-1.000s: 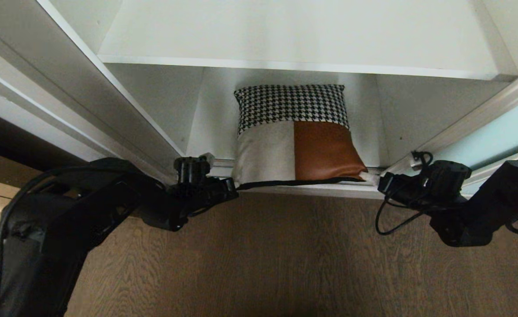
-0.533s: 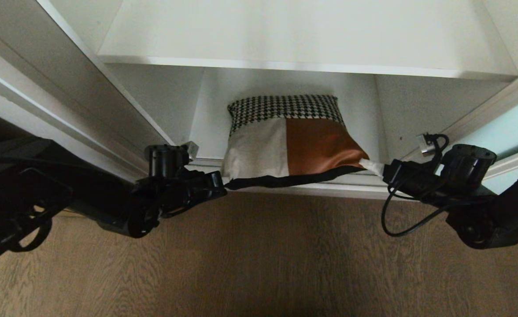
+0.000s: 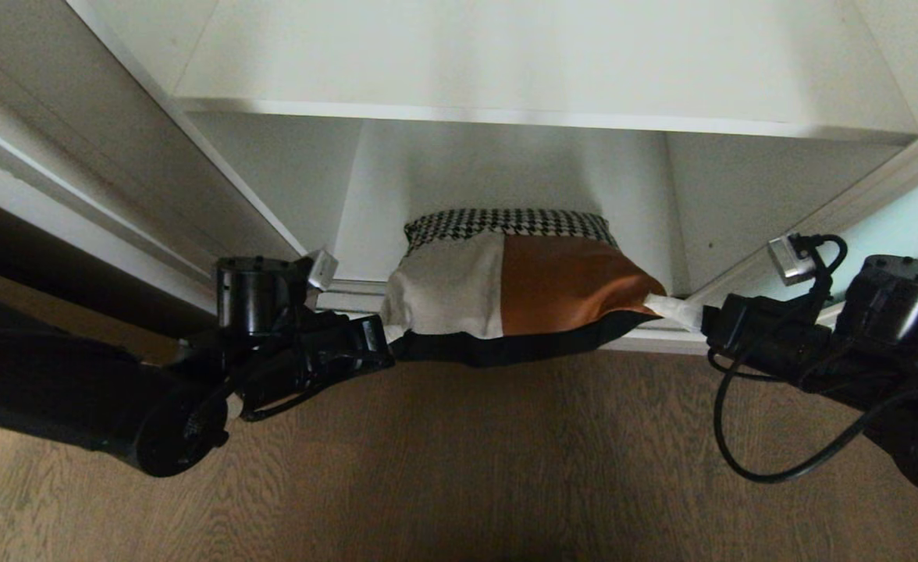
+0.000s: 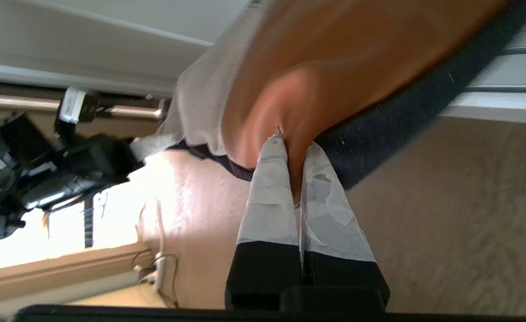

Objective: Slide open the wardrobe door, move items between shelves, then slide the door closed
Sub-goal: Place the pillow on the higher shelf

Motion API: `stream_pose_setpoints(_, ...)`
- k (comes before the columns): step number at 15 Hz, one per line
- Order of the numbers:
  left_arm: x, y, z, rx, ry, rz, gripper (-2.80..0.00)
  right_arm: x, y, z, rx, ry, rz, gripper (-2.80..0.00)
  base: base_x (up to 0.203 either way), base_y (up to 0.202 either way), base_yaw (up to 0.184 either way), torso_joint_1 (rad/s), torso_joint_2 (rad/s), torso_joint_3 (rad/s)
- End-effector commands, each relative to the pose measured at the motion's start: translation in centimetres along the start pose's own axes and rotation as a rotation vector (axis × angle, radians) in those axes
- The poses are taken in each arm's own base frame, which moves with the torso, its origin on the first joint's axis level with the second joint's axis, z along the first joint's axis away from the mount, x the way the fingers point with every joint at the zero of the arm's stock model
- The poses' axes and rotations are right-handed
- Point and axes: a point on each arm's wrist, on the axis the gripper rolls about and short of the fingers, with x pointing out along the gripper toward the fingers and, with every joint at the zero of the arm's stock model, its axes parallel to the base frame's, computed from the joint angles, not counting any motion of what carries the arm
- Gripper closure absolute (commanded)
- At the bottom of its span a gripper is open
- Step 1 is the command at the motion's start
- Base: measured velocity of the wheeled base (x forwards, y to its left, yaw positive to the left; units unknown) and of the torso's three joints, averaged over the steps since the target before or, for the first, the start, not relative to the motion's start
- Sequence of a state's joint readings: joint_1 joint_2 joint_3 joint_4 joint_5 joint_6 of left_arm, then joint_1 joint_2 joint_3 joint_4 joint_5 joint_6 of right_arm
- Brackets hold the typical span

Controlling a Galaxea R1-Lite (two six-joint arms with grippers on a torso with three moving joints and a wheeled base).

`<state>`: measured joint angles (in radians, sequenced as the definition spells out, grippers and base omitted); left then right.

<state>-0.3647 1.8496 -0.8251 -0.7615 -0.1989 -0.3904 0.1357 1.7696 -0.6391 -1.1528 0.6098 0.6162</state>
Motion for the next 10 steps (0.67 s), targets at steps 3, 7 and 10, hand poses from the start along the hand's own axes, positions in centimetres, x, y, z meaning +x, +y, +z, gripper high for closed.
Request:
stream_pose_setpoints(3, -5.3, -3.4, 1.7, 0.029, -0.084, -0.087, 0.00, -5.0, 5.8, 1.6, -0.046, -0.052, 0.056, 0.00, 0.000, 0.000, 0.000, 0.000, 0.00, 0.000)
stream_pose_setpoints(7, -9.3, -5.4, 1.9, 0.040, -0.092, -0.142, 0.00, -9.2, 9.6, 1.3, -0.029, -0.028, 0.061, 0.00, 0.000, 0.000, 0.000, 0.000, 0.00, 0.000)
stream_pose_setpoints(10, -12.5, -6.4, 1.8, 0.051, -0.120, -0.180, 0.00, -12.1, 11.9, 1.3, 0.011, -0.033, 0.070, 0.00, 0.000, 0.000, 0.000, 0.000, 0.00, 0.000)
